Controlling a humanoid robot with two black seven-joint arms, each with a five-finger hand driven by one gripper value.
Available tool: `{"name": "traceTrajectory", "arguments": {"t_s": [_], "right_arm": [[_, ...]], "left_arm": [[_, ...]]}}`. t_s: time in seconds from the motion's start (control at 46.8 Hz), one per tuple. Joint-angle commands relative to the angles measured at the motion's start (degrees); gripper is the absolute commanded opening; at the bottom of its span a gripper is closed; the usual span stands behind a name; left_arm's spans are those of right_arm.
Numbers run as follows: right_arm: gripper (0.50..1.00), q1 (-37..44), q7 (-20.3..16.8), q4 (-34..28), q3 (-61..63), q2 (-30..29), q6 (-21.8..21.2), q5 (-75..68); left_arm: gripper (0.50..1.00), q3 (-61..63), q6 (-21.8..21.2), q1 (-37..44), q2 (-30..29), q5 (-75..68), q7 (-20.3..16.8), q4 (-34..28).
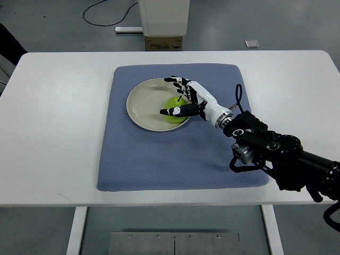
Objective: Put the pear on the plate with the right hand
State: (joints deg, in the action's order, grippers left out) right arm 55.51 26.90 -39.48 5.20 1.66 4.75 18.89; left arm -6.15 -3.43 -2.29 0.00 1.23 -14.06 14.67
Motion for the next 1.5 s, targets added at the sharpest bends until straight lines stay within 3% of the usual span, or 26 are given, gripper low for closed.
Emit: {"name": "traceTrajectory", "arguments": {"t_s": [0.0,0.513,0.748,0.983,1.218,1.474], "right_arm": [[1.000,0.1,0.0,-0.1,0.1,1.1,-0.1,-0.1],[1.000,0.0,0.0,-3.6,2.7,8.0,-0.1,-0.2],[1.000,-3.0,-0.2,-3.4,9.6,10.0,-0.1,-0.2],[1.000,-7.3,-1.2,-2.6,19.8,9.9,0.4,-0.3],[1.000,-11.1,-4.9,-2.1,31.5,9.4,1.0,-1.9],[1.000,-13.3,-6.2,-2.2,40.9,6.5,4.3,-3.4]], "left_arm": [[1.000,0.0,0.0,0.0,0.0,0.0,0.0,0.0],[1.000,0.0,0.0,0.0,0.0,0.0,0.0,0.0],[1.000,0.0,0.0,0.0,0.0,0.0,0.0,0.0],[1.000,0.0,0.0,0.0,0.0,0.0,0.0,0.0],[1.000,0.0,0.0,0.1,0.0,0.0,0.0,0.0],[1.000,0.0,0.0,0.0,0.0,0.0,0.0,0.0]]}}
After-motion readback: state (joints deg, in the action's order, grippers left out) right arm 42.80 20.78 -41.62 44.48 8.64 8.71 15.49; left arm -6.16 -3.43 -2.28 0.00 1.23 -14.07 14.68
